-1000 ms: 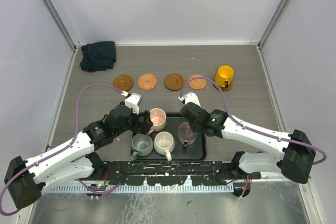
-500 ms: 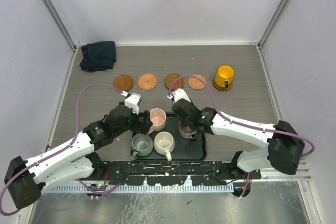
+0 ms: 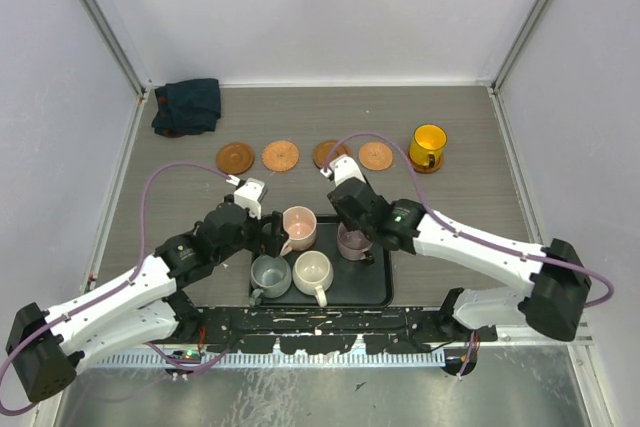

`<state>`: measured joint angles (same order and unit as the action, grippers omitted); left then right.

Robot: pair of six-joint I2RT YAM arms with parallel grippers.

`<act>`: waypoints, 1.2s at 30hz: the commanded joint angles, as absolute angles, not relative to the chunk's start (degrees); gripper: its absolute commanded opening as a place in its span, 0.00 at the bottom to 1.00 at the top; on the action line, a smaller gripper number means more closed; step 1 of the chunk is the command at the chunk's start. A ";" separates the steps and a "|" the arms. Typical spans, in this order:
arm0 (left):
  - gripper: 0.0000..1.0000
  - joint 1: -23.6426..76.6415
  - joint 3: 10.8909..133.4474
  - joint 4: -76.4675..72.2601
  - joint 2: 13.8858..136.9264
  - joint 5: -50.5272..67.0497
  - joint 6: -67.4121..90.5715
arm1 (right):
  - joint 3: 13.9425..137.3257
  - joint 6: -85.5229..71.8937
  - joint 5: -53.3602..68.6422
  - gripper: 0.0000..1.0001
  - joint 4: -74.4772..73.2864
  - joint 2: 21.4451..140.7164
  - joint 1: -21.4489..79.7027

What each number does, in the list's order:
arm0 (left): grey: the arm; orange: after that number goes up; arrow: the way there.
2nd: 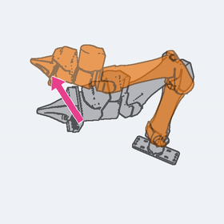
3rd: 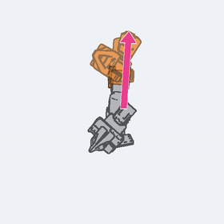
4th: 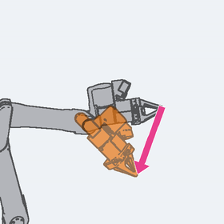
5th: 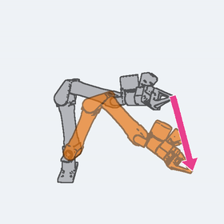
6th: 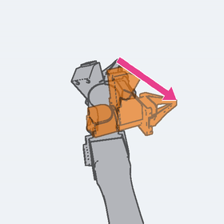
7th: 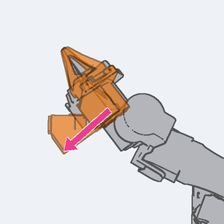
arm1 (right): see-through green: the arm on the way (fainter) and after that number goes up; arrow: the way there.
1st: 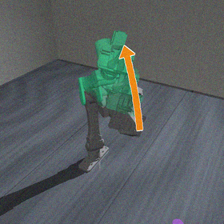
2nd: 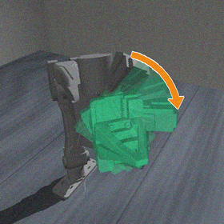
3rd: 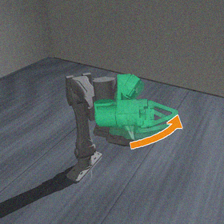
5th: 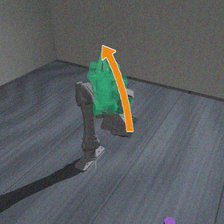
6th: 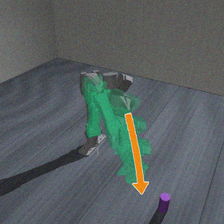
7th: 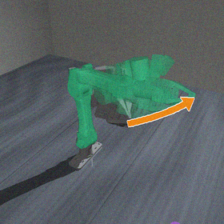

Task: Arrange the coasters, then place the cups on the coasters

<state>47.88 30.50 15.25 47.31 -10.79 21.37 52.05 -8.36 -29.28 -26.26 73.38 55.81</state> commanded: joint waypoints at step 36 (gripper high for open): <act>0.98 48.06 32.85 13.34 47.78 -11.23 19.97 | 40.60 -27.36 -14.50 0.67 -33.35 57.09 55.98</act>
<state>47.90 30.55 15.20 48.40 -10.74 21.06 40.86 -25.69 -15.40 -37.28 56.60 55.81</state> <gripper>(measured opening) 0.980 0.669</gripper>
